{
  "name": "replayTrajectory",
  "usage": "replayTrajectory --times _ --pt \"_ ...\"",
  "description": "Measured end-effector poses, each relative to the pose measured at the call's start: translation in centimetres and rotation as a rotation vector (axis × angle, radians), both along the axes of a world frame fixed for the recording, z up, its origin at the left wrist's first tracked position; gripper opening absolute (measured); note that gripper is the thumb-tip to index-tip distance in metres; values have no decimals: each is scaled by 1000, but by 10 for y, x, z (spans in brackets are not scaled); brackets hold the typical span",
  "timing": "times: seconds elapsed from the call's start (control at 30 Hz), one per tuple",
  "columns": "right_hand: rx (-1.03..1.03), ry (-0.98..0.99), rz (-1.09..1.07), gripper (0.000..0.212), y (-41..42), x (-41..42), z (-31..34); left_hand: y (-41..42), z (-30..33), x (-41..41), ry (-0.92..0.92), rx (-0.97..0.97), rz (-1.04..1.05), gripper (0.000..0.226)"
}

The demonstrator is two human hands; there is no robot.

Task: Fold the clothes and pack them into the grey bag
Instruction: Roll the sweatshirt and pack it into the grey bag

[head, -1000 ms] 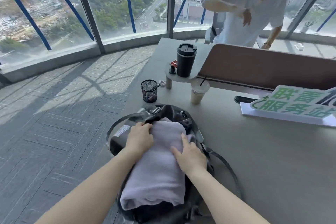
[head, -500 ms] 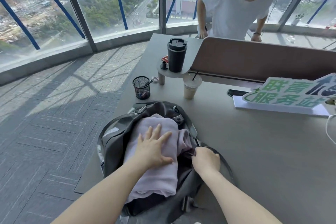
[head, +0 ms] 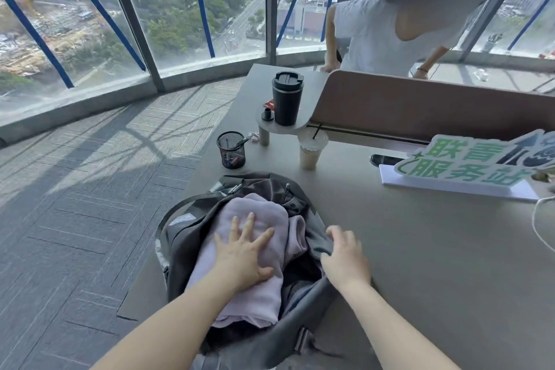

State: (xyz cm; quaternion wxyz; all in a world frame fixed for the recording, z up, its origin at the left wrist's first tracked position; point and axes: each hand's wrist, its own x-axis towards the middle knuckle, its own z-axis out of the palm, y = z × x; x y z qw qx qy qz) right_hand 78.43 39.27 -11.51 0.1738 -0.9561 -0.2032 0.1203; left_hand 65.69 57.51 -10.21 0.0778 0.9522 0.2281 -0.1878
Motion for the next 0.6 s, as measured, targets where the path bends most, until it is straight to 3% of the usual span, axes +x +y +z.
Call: replayTrajectory --times 0.07,0.17,0.23,0.33,0.43,0.5,0.53,0.6 --pt "-285 -66 185 47 9 8 2 -8 1 2 -4 -48 -42 84" --pt "-446 -133 287 28 23 16 6 -8 4 6 -16 -162 -56 74" --pt "-442 -138 283 22 28 23 7 -3 5 5 -24 -184 -66 75" --pt "-153 -49 62 17 33 34 12 2 5 0 16 -146 -128 79" --pt "388 -27 -264 35 41 28 26 0 4 -3 72 -94 -191 74" --pt "715 -57 -336 34 44 20 41 -7 5 0 98 -49 -215 71" --pt "775 -35 -322 33 43 19 47 -11 5 2 100 -35 -222 70" --pt "663 43 -240 31 37 22 52 -15 6 8 75 -74 -218 68"
